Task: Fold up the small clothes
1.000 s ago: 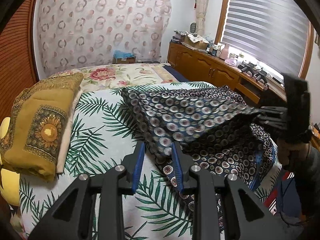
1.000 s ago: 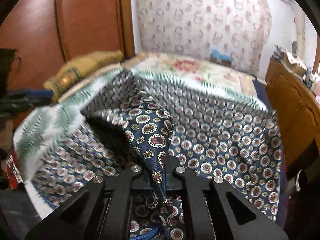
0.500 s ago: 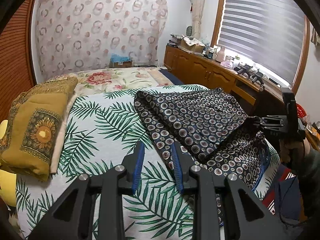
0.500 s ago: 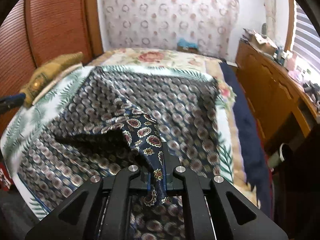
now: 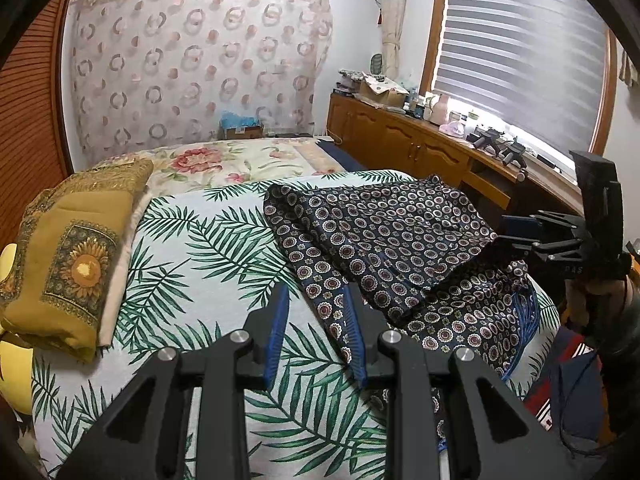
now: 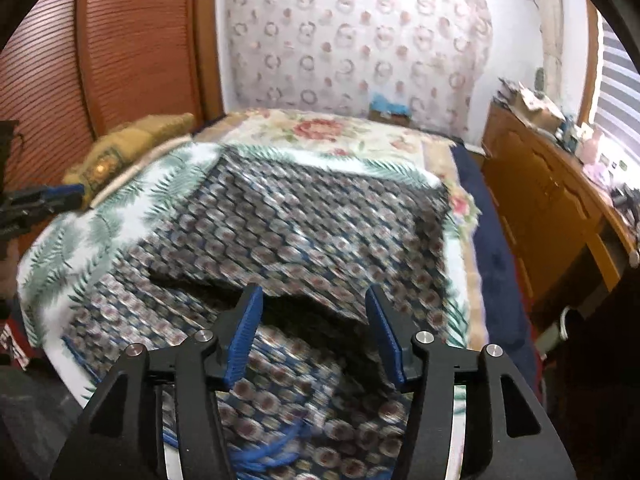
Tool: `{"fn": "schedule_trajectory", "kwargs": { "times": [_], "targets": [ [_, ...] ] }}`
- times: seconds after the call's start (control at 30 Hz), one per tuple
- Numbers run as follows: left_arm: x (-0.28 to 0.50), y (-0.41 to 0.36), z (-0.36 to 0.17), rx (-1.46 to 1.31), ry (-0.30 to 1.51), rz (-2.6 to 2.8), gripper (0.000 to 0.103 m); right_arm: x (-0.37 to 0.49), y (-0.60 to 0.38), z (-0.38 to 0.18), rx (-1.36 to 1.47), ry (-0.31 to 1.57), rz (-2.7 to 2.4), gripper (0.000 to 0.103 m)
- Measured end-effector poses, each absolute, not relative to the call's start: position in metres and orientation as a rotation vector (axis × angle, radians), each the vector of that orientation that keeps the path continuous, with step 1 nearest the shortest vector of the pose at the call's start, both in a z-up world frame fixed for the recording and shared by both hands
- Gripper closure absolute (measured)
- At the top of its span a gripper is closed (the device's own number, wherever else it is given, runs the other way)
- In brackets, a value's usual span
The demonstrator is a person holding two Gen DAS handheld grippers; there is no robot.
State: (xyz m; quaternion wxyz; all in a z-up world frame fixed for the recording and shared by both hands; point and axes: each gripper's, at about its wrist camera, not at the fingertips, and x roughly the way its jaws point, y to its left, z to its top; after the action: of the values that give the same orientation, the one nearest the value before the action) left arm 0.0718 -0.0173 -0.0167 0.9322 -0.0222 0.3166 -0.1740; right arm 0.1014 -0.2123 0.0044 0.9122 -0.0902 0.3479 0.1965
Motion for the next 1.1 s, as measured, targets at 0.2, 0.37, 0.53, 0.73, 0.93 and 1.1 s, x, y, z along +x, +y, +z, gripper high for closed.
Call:
{"fn": "schedule_trajectory", "kwargs": {
  "times": [0.2,0.37,0.53,0.73,0.93,1.1],
  "targets": [
    [0.07,-0.016,-0.019,-0.054,0.653,-0.347,0.077,0.119,-0.162,-0.011,-0.236,0.764,0.527,0.039],
    [0.071,-0.011,-0.022,-0.067,0.656,-0.341,0.077,0.133,-0.118,-0.031,-0.255,0.822,0.623,0.039],
    [0.07,-0.01,-0.023,-0.07,0.657,-0.341,0.077,0.136,-0.086,-0.043,-0.295,0.846,0.673,0.039],
    [0.07,-0.006,-0.027,-0.084,0.664,-0.342,0.077,0.137,-0.072,-0.063,-0.384,0.895,0.64,0.039],
    [0.071,-0.012,-0.03,-0.071,0.677,-0.352,0.077,0.146,-0.093,-0.064,-0.388,0.864,0.576,0.092],
    [0.07,-0.016,-0.032,-0.075,0.678,-0.365,0.077,0.167,-0.132,-0.028,-0.32,0.757,0.476,0.094]
  ]
}}
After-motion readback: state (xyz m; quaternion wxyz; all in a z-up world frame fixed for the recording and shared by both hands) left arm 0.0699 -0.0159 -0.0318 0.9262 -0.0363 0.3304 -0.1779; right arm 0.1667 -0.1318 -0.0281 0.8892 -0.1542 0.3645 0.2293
